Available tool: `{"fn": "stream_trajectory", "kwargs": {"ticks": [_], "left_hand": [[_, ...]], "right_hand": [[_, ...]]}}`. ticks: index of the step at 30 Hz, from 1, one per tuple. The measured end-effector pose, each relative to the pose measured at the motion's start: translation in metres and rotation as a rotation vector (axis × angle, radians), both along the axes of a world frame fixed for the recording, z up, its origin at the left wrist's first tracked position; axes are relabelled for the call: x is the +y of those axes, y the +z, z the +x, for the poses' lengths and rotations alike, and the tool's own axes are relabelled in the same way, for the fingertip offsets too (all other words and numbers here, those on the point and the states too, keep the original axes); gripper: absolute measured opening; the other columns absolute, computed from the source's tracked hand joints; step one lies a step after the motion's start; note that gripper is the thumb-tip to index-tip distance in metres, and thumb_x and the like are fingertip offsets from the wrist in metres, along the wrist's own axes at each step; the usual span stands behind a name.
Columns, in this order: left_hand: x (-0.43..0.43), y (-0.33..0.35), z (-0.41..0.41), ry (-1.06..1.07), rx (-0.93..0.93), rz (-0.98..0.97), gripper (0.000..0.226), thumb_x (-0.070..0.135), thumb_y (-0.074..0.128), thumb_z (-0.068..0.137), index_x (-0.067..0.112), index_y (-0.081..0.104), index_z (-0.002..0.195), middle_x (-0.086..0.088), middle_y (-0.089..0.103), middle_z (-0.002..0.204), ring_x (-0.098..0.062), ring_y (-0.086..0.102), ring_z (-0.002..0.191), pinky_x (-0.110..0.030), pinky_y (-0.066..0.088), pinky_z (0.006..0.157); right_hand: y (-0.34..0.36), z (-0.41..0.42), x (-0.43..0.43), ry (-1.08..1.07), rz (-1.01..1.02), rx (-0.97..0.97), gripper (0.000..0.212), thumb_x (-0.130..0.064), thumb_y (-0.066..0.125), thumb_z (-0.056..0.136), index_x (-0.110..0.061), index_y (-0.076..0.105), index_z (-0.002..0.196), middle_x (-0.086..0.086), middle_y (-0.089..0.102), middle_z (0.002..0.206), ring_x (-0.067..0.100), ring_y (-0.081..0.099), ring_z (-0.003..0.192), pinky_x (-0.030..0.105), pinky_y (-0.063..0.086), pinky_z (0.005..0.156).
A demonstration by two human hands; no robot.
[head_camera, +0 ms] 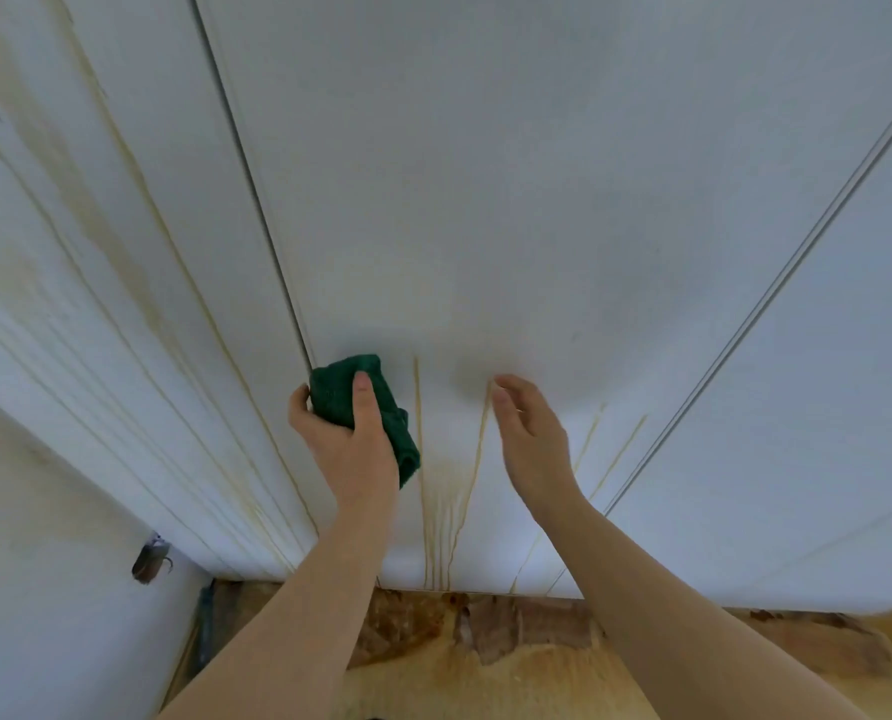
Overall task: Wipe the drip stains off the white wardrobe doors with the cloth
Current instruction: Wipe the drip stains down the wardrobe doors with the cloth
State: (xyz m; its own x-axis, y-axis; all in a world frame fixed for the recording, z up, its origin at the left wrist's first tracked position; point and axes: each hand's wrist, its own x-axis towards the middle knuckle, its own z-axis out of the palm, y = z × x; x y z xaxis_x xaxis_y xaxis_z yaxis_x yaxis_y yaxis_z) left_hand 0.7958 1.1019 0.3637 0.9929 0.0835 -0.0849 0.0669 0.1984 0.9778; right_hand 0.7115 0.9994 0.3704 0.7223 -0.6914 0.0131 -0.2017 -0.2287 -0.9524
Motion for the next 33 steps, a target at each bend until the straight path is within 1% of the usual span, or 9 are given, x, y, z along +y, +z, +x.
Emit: {"fn": "stream_trajectory", "kwargs": {"ticks": [3, 5, 8, 12, 16, 19, 26, 30, 33], "left_hand": [[-0.022, 0.0, 0.012, 0.059, 0.09, -0.079, 0.051, 0.033, 0.061, 0.089, 0.019, 0.03, 0.127, -0.004, 0.048, 0.119, -0.02, 0.058, 0.1, -0.04, 0.054, 0.084], [-0.044, 0.002, 0.019, 0.138, 0.159, -0.137, 0.047, 0.034, 0.06, 0.089, 0.015, 0.034, 0.123, -0.006, 0.048, 0.12, -0.022, 0.056, 0.103, -0.042, 0.051, 0.09], [-0.076, 0.005, 0.014, 0.2, 0.329, -0.12, 0.058, 0.045, 0.05, 0.092, 0.006, 0.032, 0.132, -0.009, 0.039, 0.133, -0.027, 0.05, 0.113, -0.038, 0.044, 0.096], [-0.093, -0.002, -0.005, 0.052, 0.501, 0.01, 0.065, 0.05, 0.041, 0.094, 0.007, 0.025, 0.14, -0.009, 0.031, 0.141, -0.032, 0.041, 0.124, -0.04, 0.035, 0.102], [-0.068, 0.001, 0.011, -0.001, 0.564, -0.067, 0.061, 0.054, 0.042, 0.093, 0.014, 0.028, 0.137, -0.013, 0.035, 0.139, -0.03, 0.048, 0.113, -0.046, 0.045, 0.097], [-0.054, 0.023, 0.03, 0.064, 0.426, -0.228, 0.052, 0.051, 0.047, 0.092, 0.016, 0.036, 0.129, -0.009, 0.042, 0.132, -0.024, 0.053, 0.098, -0.043, 0.052, 0.086], [-0.06, 0.002, -0.011, -0.03, 0.259, 0.117, 0.051, 0.033, 0.055, 0.092, 0.009, 0.033, 0.132, -0.012, 0.028, 0.136, -0.026, 0.046, 0.11, -0.042, 0.045, 0.097], [-0.067, 0.025, -0.01, -0.098, -0.399, 0.292, 0.058, 0.017, 0.068, 0.084, 0.002, 0.038, 0.131, -0.006, 0.027, 0.124, -0.008, 0.032, 0.107, -0.01, 0.032, 0.098], [-0.072, 0.003, -0.006, -0.068, -0.573, 0.447, 0.061, 0.015, 0.073, 0.079, -0.006, 0.042, 0.127, -0.011, 0.028, 0.122, -0.015, 0.031, 0.111, -0.008, 0.028, 0.101]], "right_hand": [[-0.01, -0.012, -0.017, -0.209, 0.046, -0.005, 0.025, -0.026, 0.044, 0.098, -0.023, 0.052, 0.122, -0.011, 0.057, 0.101, 0.002, 0.057, 0.085, 0.008, 0.039, 0.061], [-0.013, -0.017, -0.027, -0.251, 0.071, -0.014, 0.02, -0.025, 0.045, 0.098, -0.026, 0.051, 0.117, -0.007, 0.059, 0.101, 0.012, 0.059, 0.083, 0.01, 0.04, 0.058], [-0.016, -0.025, -0.038, -0.257, 0.066, -0.005, 0.018, -0.022, 0.046, 0.097, -0.028, 0.05, 0.113, -0.007, 0.059, 0.094, 0.012, 0.057, 0.071, 0.008, 0.041, 0.051], [-0.025, -0.03, -0.042, -0.269, 0.08, 0.034, 0.017, -0.019, 0.046, 0.097, -0.029, 0.049, 0.11, -0.004, 0.061, 0.093, 0.011, 0.056, 0.069, 0.009, 0.041, 0.051], [-0.026, -0.027, -0.044, -0.255, 0.084, 0.034, 0.02, -0.015, 0.046, 0.096, -0.025, 0.052, 0.112, -0.003, 0.062, 0.093, 0.006, 0.058, 0.074, 0.014, 0.042, 0.058], [-0.024, -0.026, -0.048, -0.264, 0.079, 0.006, 0.019, -0.015, 0.046, 0.095, -0.026, 0.051, 0.11, -0.002, 0.062, 0.093, 0.003, 0.059, 0.073, 0.014, 0.042, 0.058], [-0.031, -0.036, -0.051, -0.301, 0.075, 0.03, 0.025, -0.012, 0.045, 0.095, -0.021, 0.051, 0.118, -0.002, 0.061, 0.093, 0.009, 0.059, 0.071, 0.017, 0.041, 0.055], [-0.026, -0.038, -0.054, -0.29, -0.007, 0.005, 0.033, -0.011, 0.045, 0.095, -0.023, 0.043, 0.126, -0.011, 0.055, 0.087, 0.019, 0.059, 0.07, 0.016, 0.041, 0.052], [-0.02, -0.04, -0.054, -0.299, -0.018, -0.04, 0.036, -0.01, 0.045, 0.095, -0.024, 0.041, 0.127, -0.012, 0.054, 0.088, 0.021, 0.058, 0.068, 0.009, 0.039, 0.049]]}}
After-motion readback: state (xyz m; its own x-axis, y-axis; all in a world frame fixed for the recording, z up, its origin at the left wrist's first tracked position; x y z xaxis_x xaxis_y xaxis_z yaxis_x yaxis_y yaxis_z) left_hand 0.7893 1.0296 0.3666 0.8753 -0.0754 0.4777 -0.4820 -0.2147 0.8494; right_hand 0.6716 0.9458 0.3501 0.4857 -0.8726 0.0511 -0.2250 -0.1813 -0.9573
